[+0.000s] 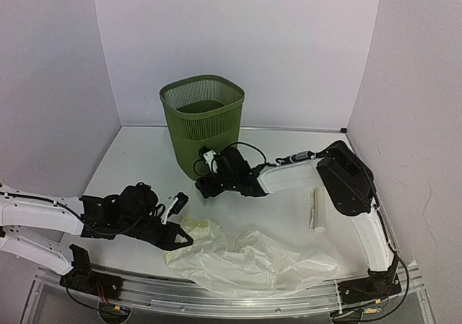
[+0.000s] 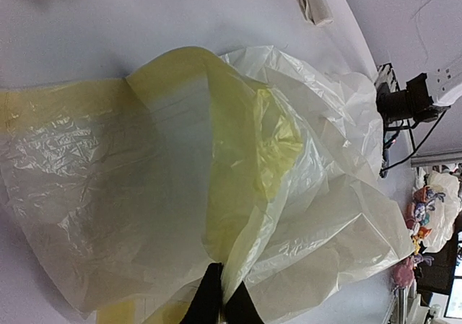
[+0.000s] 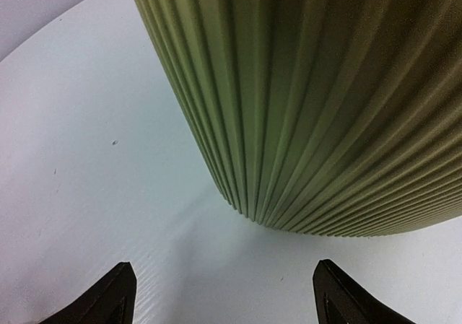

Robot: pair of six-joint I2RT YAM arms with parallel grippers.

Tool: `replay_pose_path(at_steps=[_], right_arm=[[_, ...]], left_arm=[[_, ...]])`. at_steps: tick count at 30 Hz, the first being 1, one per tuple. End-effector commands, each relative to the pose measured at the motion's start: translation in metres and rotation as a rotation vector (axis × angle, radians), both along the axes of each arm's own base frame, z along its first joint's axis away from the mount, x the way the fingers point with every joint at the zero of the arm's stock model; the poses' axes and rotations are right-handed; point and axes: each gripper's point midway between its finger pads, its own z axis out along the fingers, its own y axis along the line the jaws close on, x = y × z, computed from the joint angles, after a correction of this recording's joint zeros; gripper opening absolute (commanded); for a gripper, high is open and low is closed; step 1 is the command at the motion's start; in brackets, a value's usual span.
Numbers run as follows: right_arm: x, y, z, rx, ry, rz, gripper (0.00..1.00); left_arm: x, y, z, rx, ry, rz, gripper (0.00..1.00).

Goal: Put the trash bags into the trash bin
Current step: Move the trash bin to the center of the board.

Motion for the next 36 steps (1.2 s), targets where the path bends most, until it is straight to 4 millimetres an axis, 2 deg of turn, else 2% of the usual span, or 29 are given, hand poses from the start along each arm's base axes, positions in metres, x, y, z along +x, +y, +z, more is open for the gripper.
replay_pose_path(at_steps=[1, 4, 6, 8, 9, 12, 14, 16, 20, 22, 25, 28, 33, 36], right_arm=[[0.014, 0.012, 0.027, 0.091, -0.006, 0.024, 0.84], [-0.010, -0.006, 0.029, 0.087, 0.095, 0.024, 0.84], [-0.039, -0.033, 0.028, 0.052, 0.215, 0.001, 0.83], [-0.066, -0.059, 0.025, 0.030, 0.350, -0.056, 0.76], [-0.082, -0.076, 0.023, -0.011, 0.424, -0.093, 0.73], [-0.130, -0.104, 0.017, -0.067, 0.617, -0.118, 0.69], [-0.146, -0.112, 0.025, -0.031, 0.675, -0.134, 0.69], [-0.160, -0.109, 0.039, 0.021, 0.731, -0.100, 0.68], [-0.191, -0.077, 0.061, 0.106, 0.878, 0.106, 0.67], [-0.209, -0.061, 0.061, 0.116, 0.952, 0.196, 0.65], [-0.220, -0.044, 0.064, 0.113, 0.958, 0.261, 0.62], [-0.225, -0.039, 0.067, 0.117, 0.972, 0.284, 0.56], [-0.247, -0.039, 0.058, 0.088, 1.031, 0.317, 0.51], [-0.252, -0.041, 0.056, 0.076, 1.037, 0.315, 0.44]], left_arm=[[0.022, -0.009, 0.037, -0.042, -0.108, 0.055, 0.00], [0.023, -0.010, 0.032, -0.005, -0.120, 0.033, 0.00], [0.018, -0.014, 0.027, 0.016, -0.103, -0.012, 0.00], [0.003, -0.022, 0.020, 0.007, -0.074, -0.116, 0.00], [-0.011, -0.027, 0.016, -0.021, -0.036, -0.199, 0.00], [-0.022, -0.029, 0.001, -0.003, 0.009, -0.269, 0.00], [-0.028, -0.032, 0.000, -0.001, 0.027, -0.314, 0.00], [-0.029, -0.033, 0.000, 0.001, 0.031, -0.333, 0.00], [-0.027, -0.028, -0.002, 0.044, 0.027, -0.323, 0.00], [-0.026, -0.026, 0.000, 0.042, 0.016, -0.313, 0.00], [-0.026, -0.028, 0.006, 0.006, -0.001, -0.307, 0.00], [-0.026, -0.029, 0.008, -0.022, 0.000, -0.302, 0.00], [-0.025, -0.028, 0.007, -0.027, -0.010, -0.288, 0.00], [-0.025, -0.029, 0.008, -0.031, -0.011, -0.290, 0.00]])
